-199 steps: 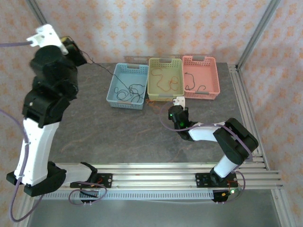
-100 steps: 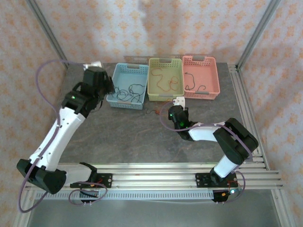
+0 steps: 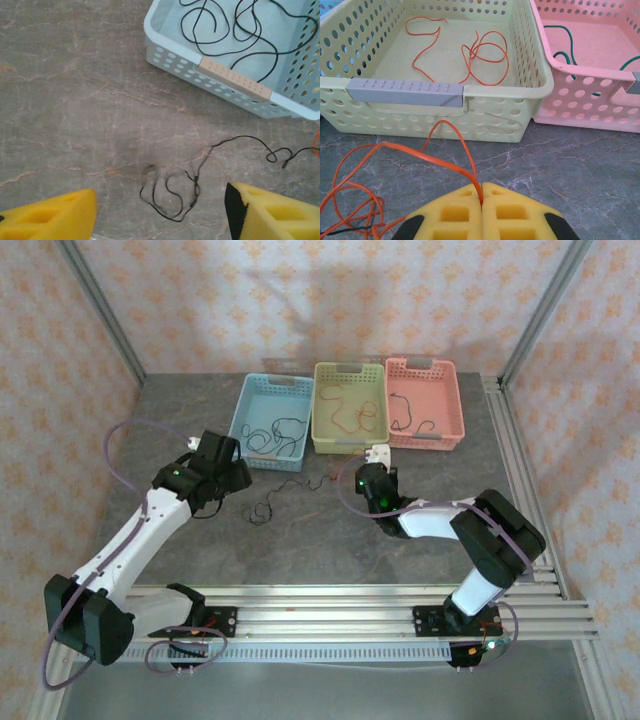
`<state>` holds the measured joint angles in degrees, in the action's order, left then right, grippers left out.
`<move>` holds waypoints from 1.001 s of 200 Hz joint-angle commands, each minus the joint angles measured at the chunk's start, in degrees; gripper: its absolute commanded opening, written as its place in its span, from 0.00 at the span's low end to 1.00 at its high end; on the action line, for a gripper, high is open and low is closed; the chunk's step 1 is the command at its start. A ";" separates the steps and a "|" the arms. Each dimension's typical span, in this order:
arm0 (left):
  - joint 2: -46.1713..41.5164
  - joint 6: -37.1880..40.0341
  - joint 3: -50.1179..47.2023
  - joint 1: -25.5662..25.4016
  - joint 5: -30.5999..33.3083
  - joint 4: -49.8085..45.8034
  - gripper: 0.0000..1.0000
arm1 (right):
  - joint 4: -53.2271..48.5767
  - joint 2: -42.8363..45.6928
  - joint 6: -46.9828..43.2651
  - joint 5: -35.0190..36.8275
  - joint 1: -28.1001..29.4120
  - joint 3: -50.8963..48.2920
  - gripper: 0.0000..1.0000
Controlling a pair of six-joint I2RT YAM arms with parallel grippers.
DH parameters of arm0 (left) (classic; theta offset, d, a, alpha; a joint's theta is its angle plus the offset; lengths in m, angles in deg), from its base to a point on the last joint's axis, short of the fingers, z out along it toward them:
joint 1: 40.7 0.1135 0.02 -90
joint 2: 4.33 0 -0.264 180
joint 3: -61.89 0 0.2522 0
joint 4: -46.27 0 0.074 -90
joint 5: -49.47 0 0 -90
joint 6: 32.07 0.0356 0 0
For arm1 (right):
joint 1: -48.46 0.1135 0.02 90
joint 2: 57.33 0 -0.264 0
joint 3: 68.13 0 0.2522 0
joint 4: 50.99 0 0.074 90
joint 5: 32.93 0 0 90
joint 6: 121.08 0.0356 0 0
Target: Untangle the cables
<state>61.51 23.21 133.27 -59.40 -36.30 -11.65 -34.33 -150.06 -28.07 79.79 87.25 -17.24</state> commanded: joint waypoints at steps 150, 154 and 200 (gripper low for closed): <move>46.93 8.00 34.28 -21.58 -1.88 -3.70 0.45 | 0.78 1.05 1.04 -0.12 -0.38 0.32 0.00; 47.50 7.73 34.70 -21.31 -1.81 -3.58 0.43 | 0.86 1.00 1.02 -0.09 -0.38 0.27 0.00; 51.45 4.88 36.85 -19.43 0.85 -5.00 0.41 | 0.90 0.91 1.03 -0.26 -0.38 0.32 0.00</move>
<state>112.88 30.40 167.28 -80.01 -39.12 -12.62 -34.31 -150.06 -28.07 79.55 87.25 -17.24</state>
